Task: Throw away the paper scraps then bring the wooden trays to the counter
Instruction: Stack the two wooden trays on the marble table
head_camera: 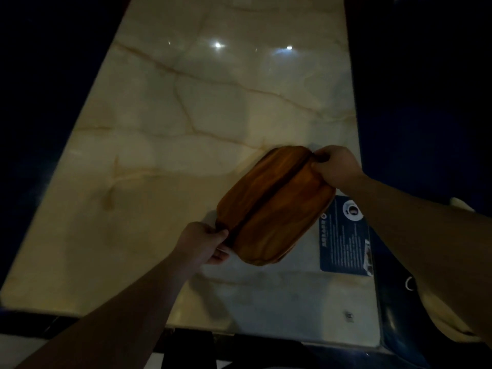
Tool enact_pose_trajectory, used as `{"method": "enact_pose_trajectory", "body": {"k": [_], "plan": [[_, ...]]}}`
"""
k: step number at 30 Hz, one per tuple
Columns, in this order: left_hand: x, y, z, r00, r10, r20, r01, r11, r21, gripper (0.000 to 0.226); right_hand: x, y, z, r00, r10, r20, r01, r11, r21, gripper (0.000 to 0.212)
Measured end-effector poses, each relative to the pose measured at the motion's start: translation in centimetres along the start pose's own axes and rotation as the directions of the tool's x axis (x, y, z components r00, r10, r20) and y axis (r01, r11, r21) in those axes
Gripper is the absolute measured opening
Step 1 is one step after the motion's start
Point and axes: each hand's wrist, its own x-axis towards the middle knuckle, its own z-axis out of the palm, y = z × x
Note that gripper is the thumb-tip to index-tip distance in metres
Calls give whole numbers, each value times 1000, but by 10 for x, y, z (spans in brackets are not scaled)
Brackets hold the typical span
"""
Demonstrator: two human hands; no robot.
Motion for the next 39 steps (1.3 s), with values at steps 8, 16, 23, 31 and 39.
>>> {"method": "enact_pose_trajectory", "body": {"k": [8, 16, 23, 31, 39], "plan": [[-6, -8, 11, 1000, -12, -7, 13, 998, 66, 29, 17, -11, 3, 989, -116, 89, 128, 981, -148, 22], [-16, -6, 9, 1000, -2, -15, 3, 999, 46, 27, 23, 1, 4, 967, -200, 159, 246, 899, -363, 38], [-23, -10, 24, 1000, 1, -12, -1, 1000, -1, 24, 27, -5, 6, 963, -190, 189, 240, 925, -295, 39], [-17, -12, 26, 996, 8, -88, -13, 998, -63, 26, 27, -9, 8, 977, -146, 158, 181, 954, -239, 33], [-23, -8, 32, 982, -62, -177, 24, 977, -213, 21, 23, -8, 11, 989, -52, 138, 84, 967, -242, 34]]}}
